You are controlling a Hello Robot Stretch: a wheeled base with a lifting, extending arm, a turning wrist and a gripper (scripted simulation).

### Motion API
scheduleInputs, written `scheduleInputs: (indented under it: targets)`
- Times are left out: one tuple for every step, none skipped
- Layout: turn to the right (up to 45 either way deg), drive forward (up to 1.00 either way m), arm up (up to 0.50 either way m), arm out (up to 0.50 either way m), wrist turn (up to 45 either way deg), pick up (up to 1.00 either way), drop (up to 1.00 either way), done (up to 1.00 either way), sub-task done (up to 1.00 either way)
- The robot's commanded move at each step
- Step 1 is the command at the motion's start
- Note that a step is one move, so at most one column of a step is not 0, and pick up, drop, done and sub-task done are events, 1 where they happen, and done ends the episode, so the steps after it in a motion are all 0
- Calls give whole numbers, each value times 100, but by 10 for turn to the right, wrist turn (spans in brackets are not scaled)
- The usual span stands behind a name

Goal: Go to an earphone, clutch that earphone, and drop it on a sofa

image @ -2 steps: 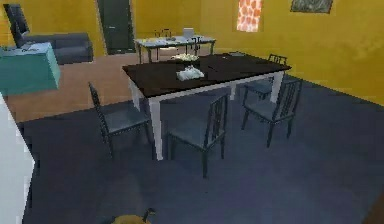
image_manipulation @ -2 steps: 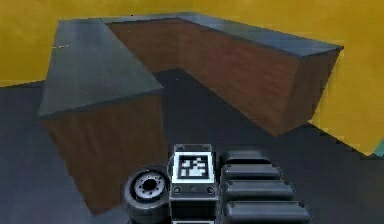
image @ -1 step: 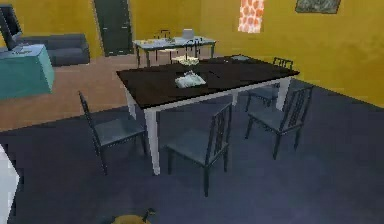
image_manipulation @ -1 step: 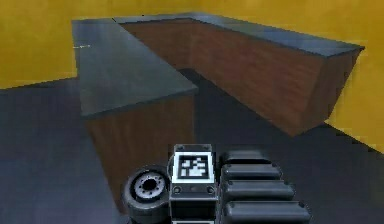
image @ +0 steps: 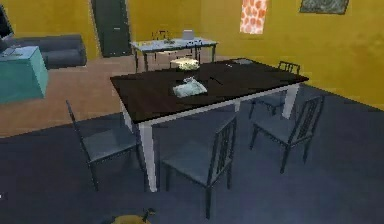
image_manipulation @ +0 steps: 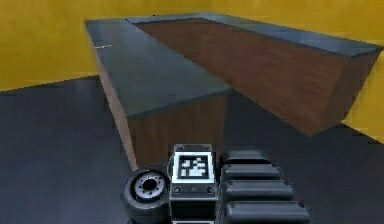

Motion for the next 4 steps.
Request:
scheduleInputs:
  targets:
    - [240, 0, 0, 0, 0, 0, 0, 0, 0]
    - [0, 75, 0, 0, 0, 0, 0, 0, 0]
    - [360, 0, 0, 0, 0, 0, 0, 0, 0]
    - [0, 100, 0, 0, 0, 0, 0, 0, 0]
